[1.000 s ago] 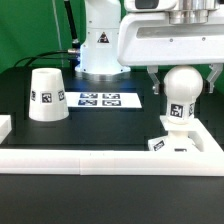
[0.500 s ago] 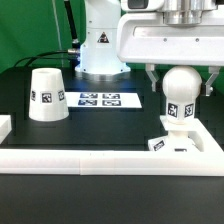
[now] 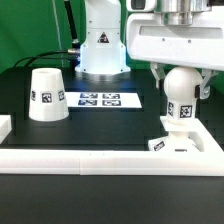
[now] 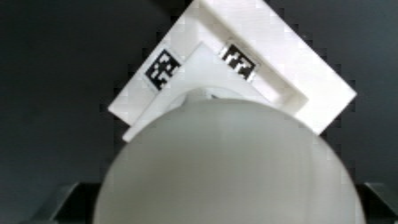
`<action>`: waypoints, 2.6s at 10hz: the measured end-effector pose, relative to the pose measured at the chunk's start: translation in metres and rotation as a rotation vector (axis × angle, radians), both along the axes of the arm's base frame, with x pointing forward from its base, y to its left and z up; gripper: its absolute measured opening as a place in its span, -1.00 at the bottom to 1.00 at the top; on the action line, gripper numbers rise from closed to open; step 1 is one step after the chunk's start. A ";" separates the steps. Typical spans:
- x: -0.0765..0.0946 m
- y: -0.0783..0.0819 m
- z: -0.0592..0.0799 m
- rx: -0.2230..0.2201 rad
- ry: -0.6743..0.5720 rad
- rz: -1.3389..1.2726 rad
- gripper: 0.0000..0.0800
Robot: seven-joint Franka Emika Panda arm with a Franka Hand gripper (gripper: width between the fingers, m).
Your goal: Assemble lamp
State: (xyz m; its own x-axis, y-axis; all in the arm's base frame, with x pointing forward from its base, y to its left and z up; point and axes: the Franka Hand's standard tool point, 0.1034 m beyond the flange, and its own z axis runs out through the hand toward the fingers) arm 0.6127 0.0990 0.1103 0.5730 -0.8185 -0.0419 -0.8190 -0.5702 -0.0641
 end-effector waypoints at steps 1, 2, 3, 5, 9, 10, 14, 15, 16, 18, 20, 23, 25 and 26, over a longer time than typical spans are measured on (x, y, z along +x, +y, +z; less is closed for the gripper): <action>0.000 0.001 0.000 0.007 0.005 -0.049 0.45; -0.001 0.002 0.000 0.022 0.015 -0.130 0.45; -0.001 0.003 0.000 0.033 0.023 -0.189 0.45; -0.001 0.003 0.000 0.044 0.030 -0.256 0.45; -0.001 0.005 0.000 0.055 0.038 -0.334 0.45; -0.001 0.005 0.000 0.054 0.034 -0.289 0.68; -0.002 0.005 -0.001 0.045 0.012 0.038 0.75; -0.002 0.005 -0.001 0.042 0.002 0.150 0.75; -0.002 0.005 -0.001 0.040 -0.007 0.245 0.75; -0.002 0.008 0.000 0.028 -0.018 0.403 0.75; -0.001 0.011 0.002 0.020 -0.036 0.587 0.75; -0.001 0.010 0.002 0.014 -0.059 0.862 0.75; 0.000 0.006 0.000 0.009 -0.073 0.995 0.75; 0.000 0.005 0.000 0.007 -0.081 1.076 0.75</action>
Offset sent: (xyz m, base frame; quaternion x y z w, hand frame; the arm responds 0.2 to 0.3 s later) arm 0.0002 0.0025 0.0006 -0.0016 -0.0182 0.1547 0.9878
